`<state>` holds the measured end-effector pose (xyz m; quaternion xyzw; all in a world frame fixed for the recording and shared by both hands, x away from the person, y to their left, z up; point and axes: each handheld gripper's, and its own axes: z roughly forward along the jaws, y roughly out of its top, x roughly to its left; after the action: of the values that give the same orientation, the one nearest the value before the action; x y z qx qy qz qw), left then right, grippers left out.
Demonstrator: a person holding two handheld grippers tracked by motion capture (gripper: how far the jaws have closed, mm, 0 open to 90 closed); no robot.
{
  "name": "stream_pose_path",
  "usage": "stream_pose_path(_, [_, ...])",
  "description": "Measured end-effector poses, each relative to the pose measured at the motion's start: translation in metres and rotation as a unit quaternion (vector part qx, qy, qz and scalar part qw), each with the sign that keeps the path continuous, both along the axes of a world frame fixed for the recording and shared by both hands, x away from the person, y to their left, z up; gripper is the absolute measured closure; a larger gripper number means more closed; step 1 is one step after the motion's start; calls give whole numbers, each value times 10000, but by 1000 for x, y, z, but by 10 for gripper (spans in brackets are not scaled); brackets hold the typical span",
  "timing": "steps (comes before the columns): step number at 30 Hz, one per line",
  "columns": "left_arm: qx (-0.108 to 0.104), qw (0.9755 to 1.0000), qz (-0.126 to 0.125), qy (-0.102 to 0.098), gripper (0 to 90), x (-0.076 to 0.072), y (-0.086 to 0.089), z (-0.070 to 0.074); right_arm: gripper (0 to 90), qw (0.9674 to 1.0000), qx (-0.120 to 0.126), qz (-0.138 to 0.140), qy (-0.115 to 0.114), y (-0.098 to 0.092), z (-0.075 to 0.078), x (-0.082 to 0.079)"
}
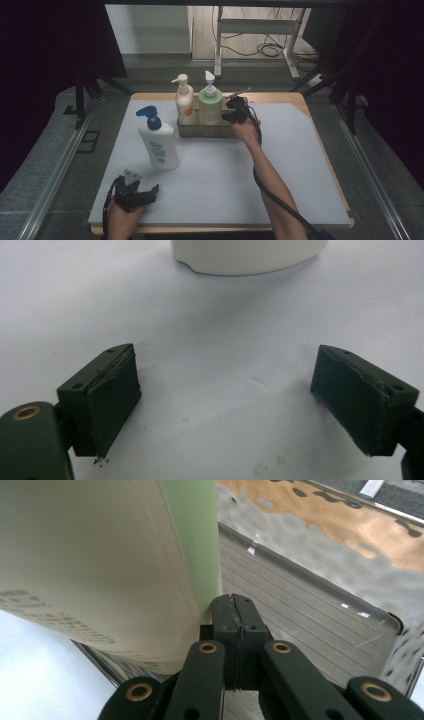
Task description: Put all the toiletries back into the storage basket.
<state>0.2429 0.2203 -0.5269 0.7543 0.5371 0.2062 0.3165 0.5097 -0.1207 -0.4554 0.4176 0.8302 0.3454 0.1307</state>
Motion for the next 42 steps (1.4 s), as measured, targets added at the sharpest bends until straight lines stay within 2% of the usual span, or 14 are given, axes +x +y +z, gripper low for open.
stream_pose_path(16, [-2,10000,2,-1,117,0,0,0,896,9997,-104,203,53,18,-2,-4])
stream_pose_path(25, [2,10000,0,-1,117,0,0,0,896,9994,-256,221,-48,21,-1,-7])
stream_pose_path(36, [-2,10000,2,1,117,0,0,0,893,9995,-229,230,-59,22,-1,-10])
stream_pose_path(42, [-3,10000,2,-1,117,0,0,0,854,9996,-166,215,-82,19,-1,-13])
